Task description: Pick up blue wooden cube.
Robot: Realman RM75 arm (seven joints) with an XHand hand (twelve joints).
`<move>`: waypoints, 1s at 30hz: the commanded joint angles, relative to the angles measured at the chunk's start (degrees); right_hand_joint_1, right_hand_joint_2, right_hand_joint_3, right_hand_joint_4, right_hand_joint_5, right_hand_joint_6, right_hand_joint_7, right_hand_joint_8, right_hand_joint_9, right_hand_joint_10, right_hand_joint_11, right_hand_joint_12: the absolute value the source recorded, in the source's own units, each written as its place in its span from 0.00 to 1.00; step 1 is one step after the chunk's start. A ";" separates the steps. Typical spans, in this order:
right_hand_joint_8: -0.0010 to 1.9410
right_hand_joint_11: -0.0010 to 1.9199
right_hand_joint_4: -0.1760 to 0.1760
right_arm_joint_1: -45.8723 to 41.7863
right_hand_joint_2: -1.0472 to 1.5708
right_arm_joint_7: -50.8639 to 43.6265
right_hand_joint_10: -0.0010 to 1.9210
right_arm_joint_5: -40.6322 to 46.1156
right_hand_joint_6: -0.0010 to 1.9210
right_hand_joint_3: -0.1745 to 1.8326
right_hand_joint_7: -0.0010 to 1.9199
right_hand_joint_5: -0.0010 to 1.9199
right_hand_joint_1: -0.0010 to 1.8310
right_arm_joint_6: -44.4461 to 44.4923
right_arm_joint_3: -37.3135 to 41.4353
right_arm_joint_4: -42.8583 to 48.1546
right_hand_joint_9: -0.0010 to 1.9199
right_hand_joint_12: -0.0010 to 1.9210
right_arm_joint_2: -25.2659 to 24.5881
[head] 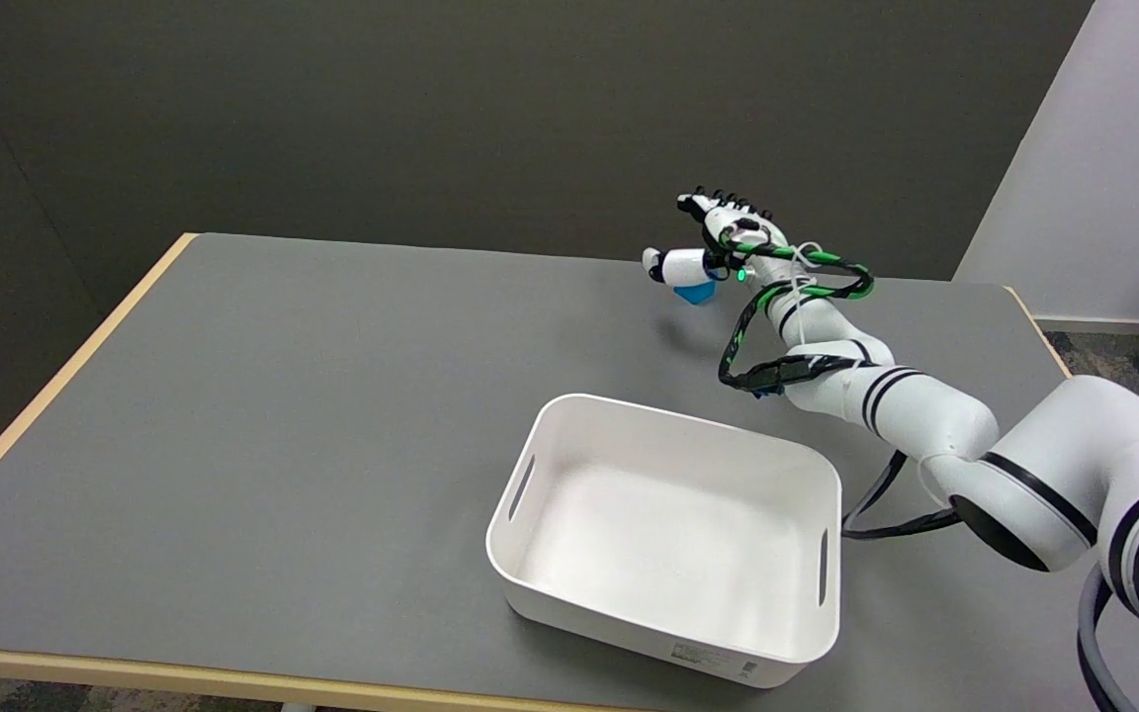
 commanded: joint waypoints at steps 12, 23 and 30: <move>0.08 0.00 0.54 -3.09 0.61 -1.10 0.23 0.46 0.19 0.58 0.04 0.02 0.30 -1.29 1.98 1.65 0.01 0.39 -0.60; 0.09 0.00 0.54 -4.35 0.61 -1.10 0.24 0.54 0.19 0.59 0.04 0.02 0.30 -1.25 1.98 1.45 0.01 0.39 -1.28; 0.12 0.00 0.53 -3.76 0.63 -1.10 0.26 0.54 0.19 0.58 0.04 0.04 0.25 0.49 1.98 1.01 0.02 0.46 -1.79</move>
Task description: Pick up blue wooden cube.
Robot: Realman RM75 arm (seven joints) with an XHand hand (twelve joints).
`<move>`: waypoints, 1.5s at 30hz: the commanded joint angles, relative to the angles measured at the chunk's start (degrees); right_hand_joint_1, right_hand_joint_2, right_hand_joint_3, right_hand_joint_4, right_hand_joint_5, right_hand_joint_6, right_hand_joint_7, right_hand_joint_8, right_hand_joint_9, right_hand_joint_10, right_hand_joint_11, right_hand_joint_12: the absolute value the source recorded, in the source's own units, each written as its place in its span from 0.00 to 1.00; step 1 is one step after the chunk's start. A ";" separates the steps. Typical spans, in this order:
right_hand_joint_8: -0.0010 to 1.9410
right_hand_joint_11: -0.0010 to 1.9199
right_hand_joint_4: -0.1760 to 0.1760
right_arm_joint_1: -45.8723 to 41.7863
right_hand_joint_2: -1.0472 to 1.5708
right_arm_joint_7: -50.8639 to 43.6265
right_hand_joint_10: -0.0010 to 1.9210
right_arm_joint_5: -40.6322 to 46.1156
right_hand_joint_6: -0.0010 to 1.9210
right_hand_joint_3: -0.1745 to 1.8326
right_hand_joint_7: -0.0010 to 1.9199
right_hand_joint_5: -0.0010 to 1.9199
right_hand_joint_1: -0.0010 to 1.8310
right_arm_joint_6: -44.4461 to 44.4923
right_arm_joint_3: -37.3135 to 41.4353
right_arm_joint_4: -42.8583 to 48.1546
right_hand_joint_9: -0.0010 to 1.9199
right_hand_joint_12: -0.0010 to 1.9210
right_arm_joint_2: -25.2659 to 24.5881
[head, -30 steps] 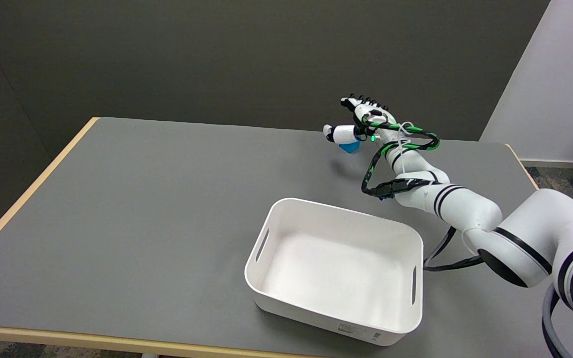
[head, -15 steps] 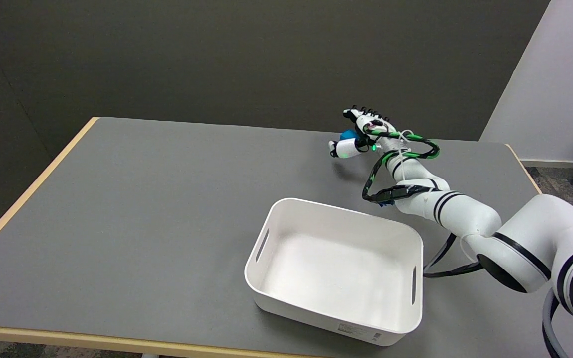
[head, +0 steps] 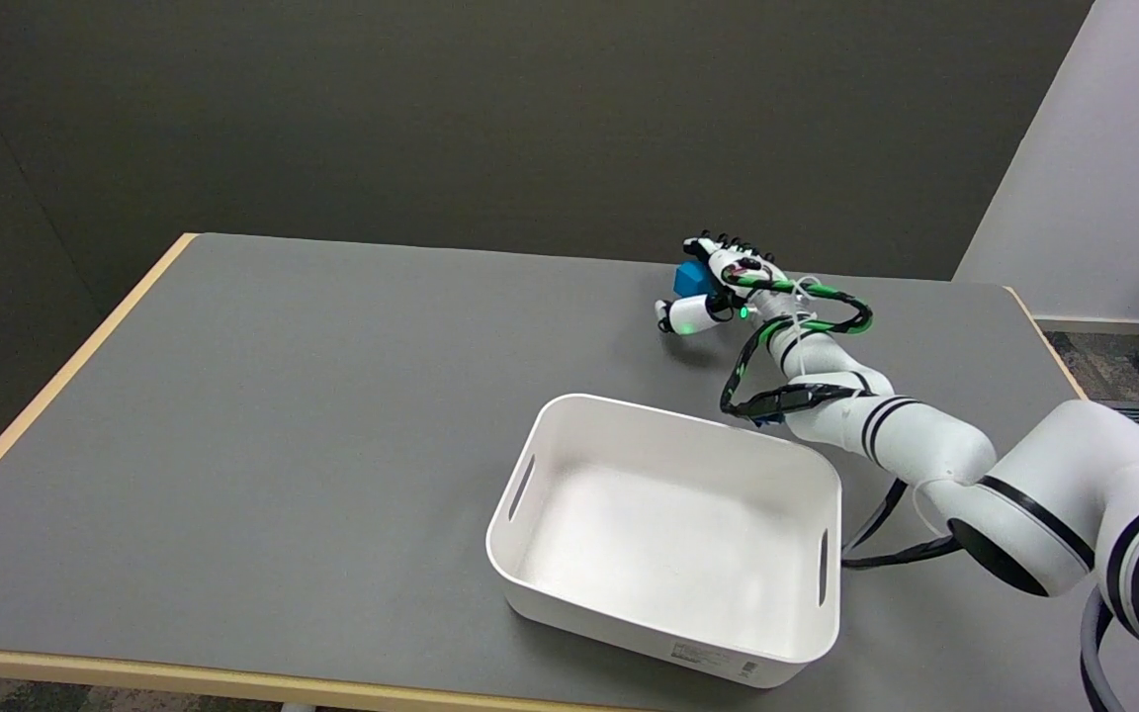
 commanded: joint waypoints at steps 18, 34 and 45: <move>0.13 0.00 0.44 0.46 0.69 -0.11 0.27 -0.04 0.19 0.52 0.10 0.09 0.30 2.82 0.53 -0.48 0.06 0.54 -1.05; 0.18 0.04 0.41 -0.23 0.69 -0.11 0.33 -0.04 0.29 0.58 0.14 0.11 0.34 2.82 1.01 -0.48 0.11 0.58 -0.88; 0.19 0.04 0.42 -0.87 0.70 0.13 0.34 -0.04 0.35 0.58 0.16 0.11 0.36 2.26 1.01 -0.48 0.12 0.59 -1.16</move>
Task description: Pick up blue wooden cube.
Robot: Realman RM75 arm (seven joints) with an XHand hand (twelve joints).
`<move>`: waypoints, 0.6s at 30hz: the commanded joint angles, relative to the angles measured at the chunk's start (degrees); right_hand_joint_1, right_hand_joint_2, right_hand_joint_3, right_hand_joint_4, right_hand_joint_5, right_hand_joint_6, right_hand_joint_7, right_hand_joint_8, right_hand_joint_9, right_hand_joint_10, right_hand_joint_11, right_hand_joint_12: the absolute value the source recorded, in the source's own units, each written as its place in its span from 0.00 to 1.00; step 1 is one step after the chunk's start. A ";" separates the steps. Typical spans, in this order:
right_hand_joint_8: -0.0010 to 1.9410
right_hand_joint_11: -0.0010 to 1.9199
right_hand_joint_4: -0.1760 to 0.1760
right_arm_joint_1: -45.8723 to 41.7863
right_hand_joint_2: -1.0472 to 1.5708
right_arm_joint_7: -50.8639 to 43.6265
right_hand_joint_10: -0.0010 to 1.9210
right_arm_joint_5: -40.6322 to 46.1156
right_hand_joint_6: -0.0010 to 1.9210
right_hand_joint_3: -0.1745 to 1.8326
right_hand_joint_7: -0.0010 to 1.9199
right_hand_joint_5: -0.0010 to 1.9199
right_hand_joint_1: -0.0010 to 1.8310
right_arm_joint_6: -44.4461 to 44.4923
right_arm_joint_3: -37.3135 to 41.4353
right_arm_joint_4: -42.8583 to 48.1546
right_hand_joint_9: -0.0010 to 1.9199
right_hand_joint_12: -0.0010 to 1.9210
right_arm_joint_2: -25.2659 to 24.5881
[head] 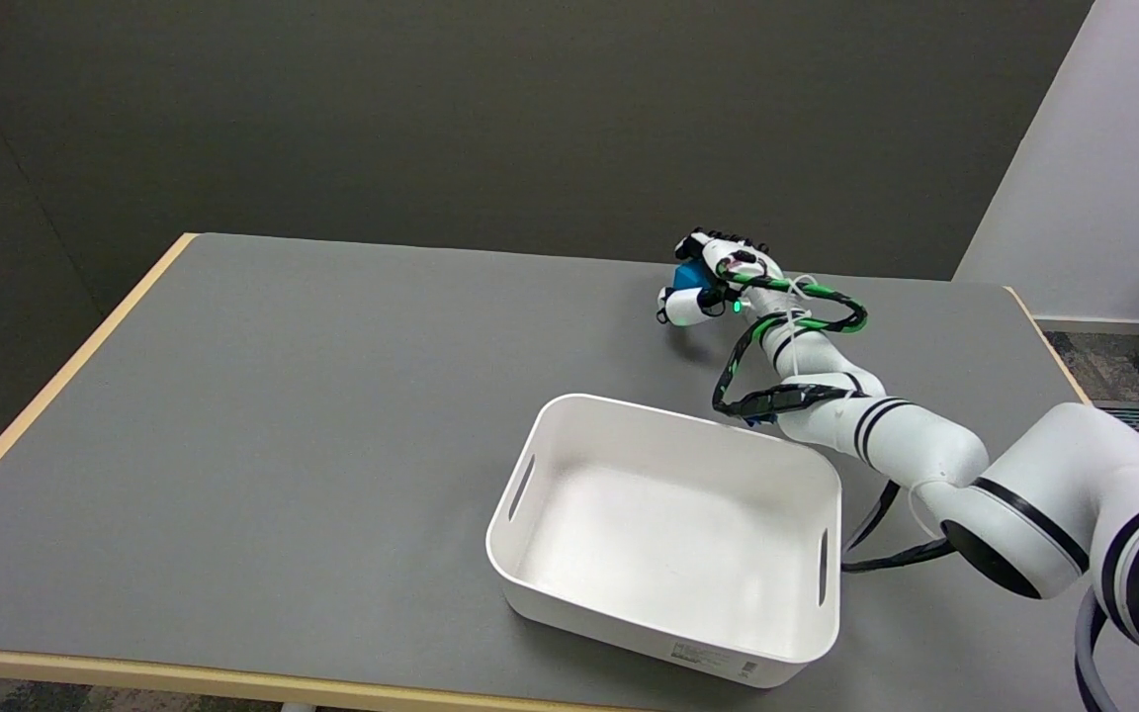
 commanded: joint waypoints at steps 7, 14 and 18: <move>0.20 0.04 0.42 -1.26 0.70 0.48 0.34 0.00 0.35 0.58 0.16 0.11 0.36 -0.26 0.13 -0.08 0.12 0.60 -0.26; 0.23 0.07 0.41 -1.39 0.70 0.48 0.37 0.00 0.40 0.57 0.18 0.11 0.37 0.06 0.13 -0.23 0.16 0.64 -0.52; 0.27 0.09 0.41 -1.55 0.71 0.48 0.41 0.00 0.46 0.55 0.21 0.12 0.40 0.17 0.13 -0.83 0.19 0.68 -0.56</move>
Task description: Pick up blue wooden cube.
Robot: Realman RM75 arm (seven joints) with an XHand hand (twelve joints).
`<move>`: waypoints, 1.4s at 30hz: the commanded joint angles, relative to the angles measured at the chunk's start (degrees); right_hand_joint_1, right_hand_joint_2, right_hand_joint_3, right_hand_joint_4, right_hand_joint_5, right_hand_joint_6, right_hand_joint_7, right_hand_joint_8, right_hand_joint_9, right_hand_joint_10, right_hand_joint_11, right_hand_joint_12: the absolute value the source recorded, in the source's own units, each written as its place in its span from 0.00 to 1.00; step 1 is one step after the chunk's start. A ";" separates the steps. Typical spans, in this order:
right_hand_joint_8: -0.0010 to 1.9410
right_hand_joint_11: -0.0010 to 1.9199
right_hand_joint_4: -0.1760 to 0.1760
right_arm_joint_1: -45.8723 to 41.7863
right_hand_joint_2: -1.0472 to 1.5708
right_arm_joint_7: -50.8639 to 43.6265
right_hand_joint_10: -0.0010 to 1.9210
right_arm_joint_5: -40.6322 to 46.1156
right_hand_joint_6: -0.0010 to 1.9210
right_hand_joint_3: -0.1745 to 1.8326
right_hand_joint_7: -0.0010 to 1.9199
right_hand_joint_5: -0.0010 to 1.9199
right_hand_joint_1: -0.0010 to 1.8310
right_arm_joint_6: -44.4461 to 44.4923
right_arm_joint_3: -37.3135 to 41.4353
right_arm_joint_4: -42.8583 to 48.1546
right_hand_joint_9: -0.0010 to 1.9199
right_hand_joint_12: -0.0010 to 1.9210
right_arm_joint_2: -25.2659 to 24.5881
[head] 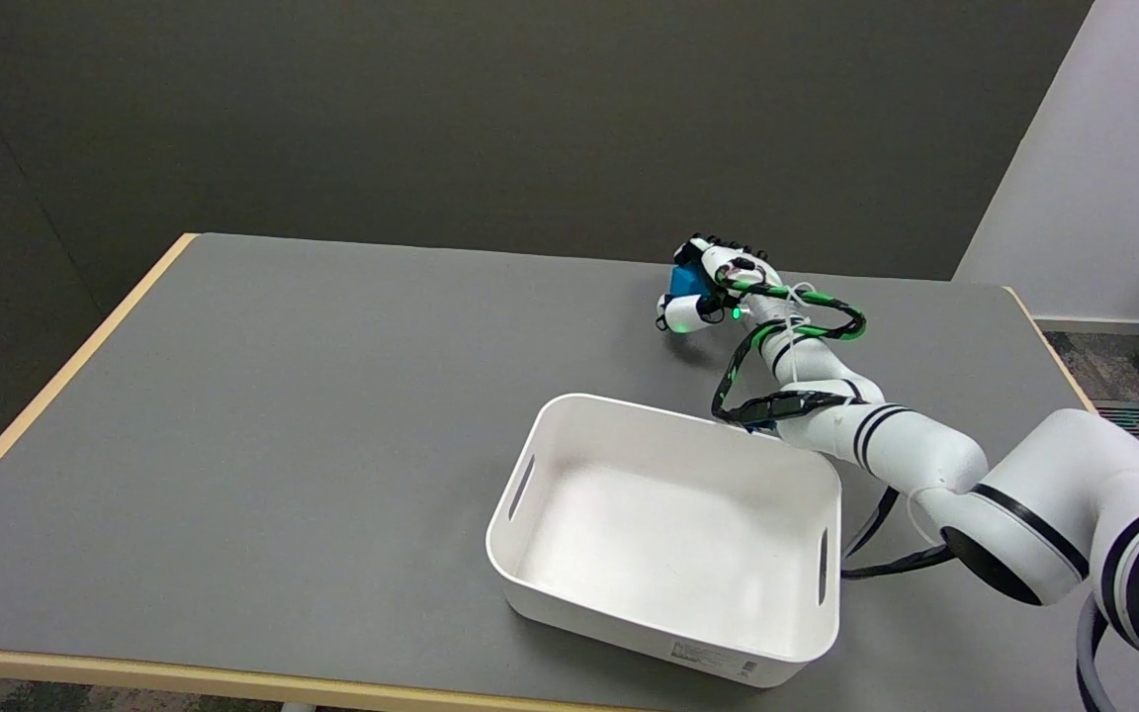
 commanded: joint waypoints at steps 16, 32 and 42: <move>0.84 0.00 0.31 -0.98 0.90 0.14 0.80 -0.07 0.91 0.17 0.34 0.21 0.59 2.47 0.02 -1.20 0.28 1.00 -0.23; 0.97 0.00 0.20 -5.97 0.90 0.30 0.99 0.02 0.88 0.19 0.31 0.21 0.58 2.04 6.08 -16.48 0.30 1.00 2.89; 0.88 0.06 0.00 -33.31 0.85 10.52 1.00 25.33 0.87 0.29 0.32 0.29 0.62 0.35 16.94 -61.06 0.41 1.00 15.51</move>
